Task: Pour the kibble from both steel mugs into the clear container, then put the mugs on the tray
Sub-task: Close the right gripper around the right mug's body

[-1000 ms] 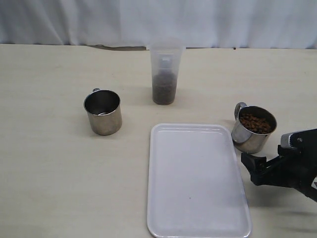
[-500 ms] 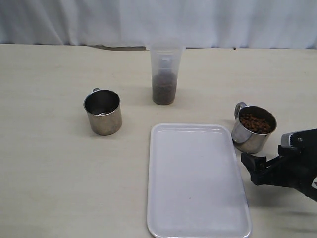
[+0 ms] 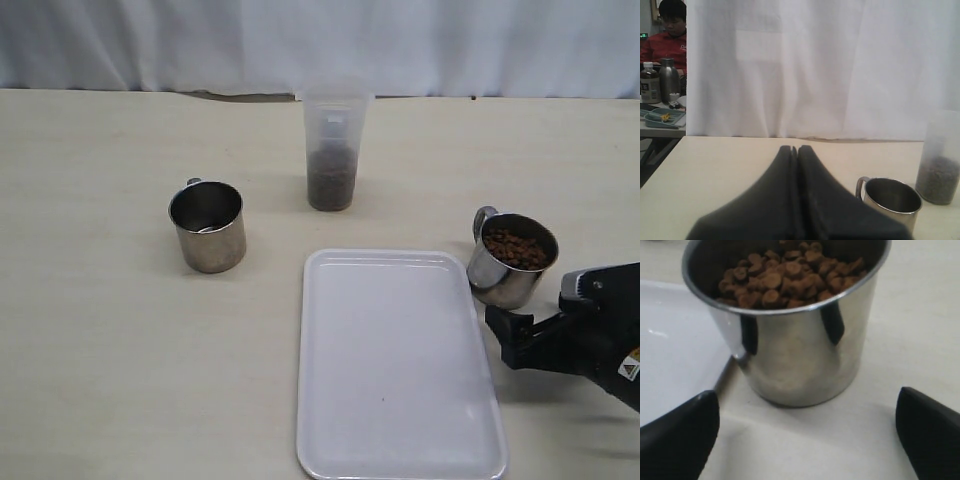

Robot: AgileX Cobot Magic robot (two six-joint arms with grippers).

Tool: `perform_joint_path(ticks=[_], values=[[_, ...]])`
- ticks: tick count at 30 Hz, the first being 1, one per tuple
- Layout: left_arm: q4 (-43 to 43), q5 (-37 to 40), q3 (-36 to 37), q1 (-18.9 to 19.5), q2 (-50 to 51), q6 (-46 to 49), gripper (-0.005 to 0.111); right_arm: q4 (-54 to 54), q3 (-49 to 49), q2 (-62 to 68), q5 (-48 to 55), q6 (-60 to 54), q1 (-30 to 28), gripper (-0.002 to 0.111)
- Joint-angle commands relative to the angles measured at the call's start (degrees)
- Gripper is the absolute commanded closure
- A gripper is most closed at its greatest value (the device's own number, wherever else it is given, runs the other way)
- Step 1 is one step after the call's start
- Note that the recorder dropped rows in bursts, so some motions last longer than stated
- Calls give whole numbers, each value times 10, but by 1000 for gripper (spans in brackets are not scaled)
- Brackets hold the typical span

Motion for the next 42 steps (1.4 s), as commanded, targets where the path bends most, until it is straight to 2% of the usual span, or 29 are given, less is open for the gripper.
perform_joint_path(ticks=[1,21,26,32,42], values=[[-2,-8,2,2,-2,-4,107,-5,-23,6,-12,-7,1,39],[-2,-8,2,2,-2,-4,107,-75,-98,12,-12,1,1,39],[-2,-8,2,2,-2,-4,107,-55,-98,67,-12,-2,1,39],[-2,-8,2,2,-2,-4,107,-62,-135,69,-12,-1,1,39],[-2,-8,2,2,-2,-4,107,-53,-144,89,-12,1,1,39]])
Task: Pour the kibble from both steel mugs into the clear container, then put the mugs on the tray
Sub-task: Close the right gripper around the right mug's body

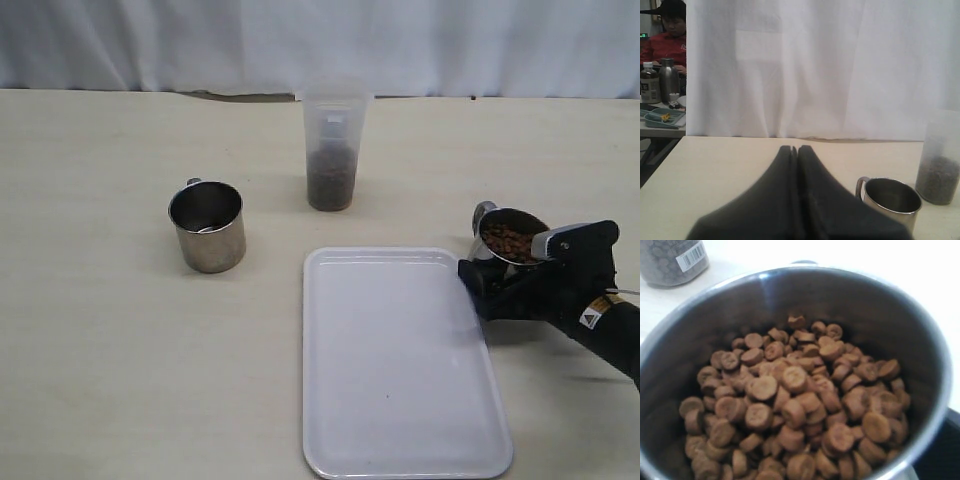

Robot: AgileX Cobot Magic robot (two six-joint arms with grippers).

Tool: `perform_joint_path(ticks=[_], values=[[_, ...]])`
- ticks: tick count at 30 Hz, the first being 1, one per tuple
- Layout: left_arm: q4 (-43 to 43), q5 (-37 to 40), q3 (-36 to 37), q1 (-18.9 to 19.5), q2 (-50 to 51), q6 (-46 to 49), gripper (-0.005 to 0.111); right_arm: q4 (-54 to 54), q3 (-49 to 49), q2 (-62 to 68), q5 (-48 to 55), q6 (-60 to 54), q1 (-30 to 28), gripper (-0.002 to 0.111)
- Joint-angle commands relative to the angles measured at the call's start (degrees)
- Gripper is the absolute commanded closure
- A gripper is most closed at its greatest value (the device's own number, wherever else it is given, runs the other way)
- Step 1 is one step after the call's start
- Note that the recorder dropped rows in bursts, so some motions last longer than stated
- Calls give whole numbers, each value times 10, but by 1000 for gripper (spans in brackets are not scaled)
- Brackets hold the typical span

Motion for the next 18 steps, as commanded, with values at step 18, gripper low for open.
perform_joint_path(ticks=[18], values=[[-2,-8,2,2,-2,-4,107,-5,-16,7,7,-5,1,39]])
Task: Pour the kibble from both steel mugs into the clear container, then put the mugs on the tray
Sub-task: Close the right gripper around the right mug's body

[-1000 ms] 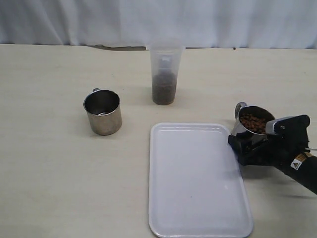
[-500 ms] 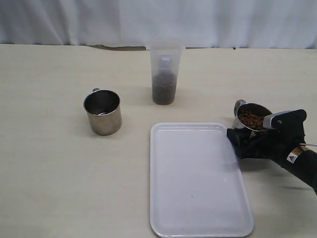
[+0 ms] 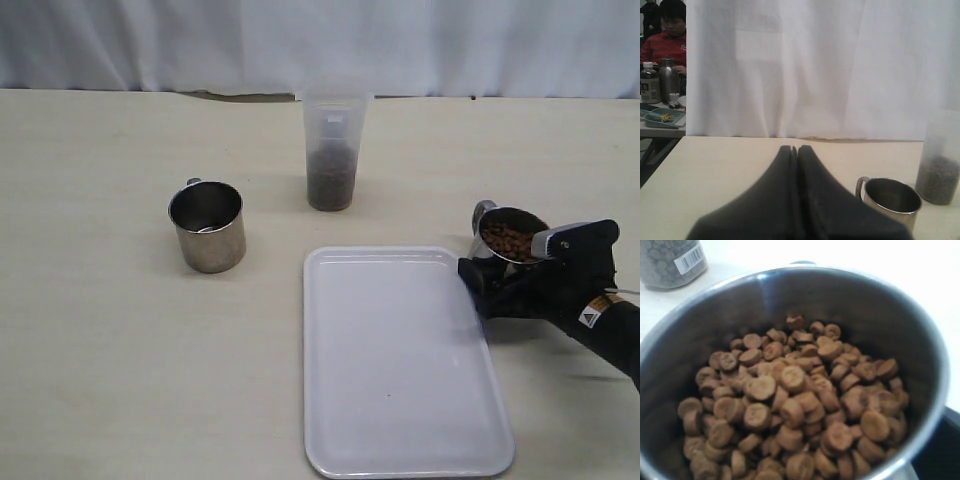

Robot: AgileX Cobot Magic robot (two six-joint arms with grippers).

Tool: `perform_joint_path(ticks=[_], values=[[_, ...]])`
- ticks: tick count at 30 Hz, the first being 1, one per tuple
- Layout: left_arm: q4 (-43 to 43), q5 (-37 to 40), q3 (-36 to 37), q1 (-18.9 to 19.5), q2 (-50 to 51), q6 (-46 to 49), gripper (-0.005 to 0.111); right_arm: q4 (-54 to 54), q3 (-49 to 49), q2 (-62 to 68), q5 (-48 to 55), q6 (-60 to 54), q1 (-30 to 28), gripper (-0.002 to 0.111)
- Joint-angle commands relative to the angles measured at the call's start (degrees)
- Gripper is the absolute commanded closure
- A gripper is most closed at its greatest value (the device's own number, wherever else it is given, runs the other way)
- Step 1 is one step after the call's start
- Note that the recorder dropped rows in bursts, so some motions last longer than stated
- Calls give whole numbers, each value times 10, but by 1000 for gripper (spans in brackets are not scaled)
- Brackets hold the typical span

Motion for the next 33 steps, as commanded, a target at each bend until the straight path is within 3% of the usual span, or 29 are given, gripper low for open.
perform_joint_path(ticks=[1,6,30,33], values=[[-2,-8,2,2,-2,-4,107,-20,-16,4,12,-5,1,39],[-2,-8,2,2,-2,-4,107,-76,-38,3,12,-5,1,39],[-1,-8,2,2,-2,-4,107,-64,-39,3,12,38,1,40],[0,-8,2,2,-2,-4,107,-59,-39,3,12,38,1,50]])
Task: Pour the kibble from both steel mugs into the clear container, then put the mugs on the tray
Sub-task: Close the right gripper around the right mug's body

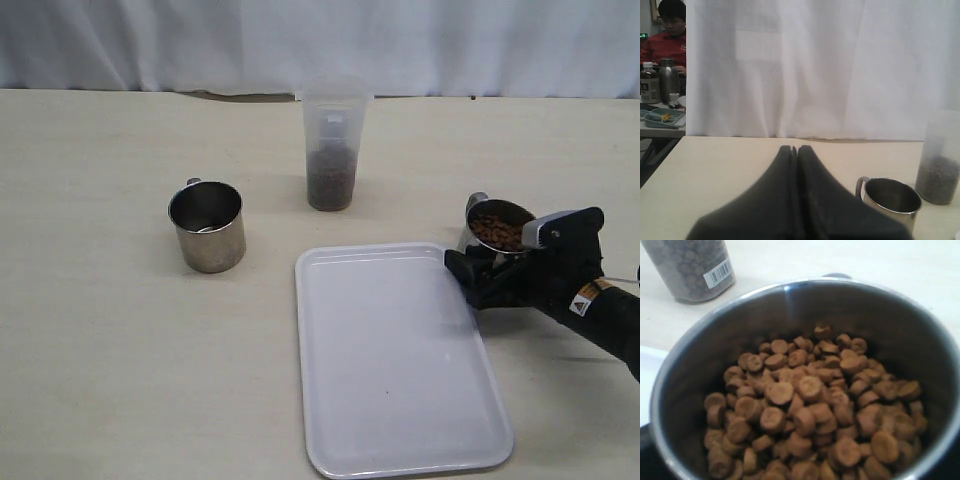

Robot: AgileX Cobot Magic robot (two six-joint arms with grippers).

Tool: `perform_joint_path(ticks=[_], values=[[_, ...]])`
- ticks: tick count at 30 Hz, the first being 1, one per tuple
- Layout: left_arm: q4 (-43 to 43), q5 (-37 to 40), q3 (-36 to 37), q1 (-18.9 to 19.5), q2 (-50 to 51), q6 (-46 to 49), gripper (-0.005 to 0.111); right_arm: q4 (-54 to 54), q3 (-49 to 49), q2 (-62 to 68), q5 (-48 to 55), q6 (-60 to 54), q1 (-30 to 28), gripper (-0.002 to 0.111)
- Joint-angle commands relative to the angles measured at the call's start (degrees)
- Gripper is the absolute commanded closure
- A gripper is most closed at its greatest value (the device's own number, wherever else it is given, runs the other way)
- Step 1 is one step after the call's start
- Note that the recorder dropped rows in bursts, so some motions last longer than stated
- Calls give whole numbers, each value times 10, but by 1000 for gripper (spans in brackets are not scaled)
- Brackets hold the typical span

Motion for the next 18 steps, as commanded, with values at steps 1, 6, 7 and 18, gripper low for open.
perform_joint_path(ticks=[1,6,7,18], values=[[0,-8,2,2,-2,-4,107,7,-1,3,-5,6,1,57],[0,-8,2,2,-2,-4,107,7,-1,3,-5,6,1,100],[0,-8,2,2,-2,-4,107,8,-1,3,-5,8,1,103],[0,-8,2,2,-2,-4,107,25,0,-20,-5,15,1,103]])
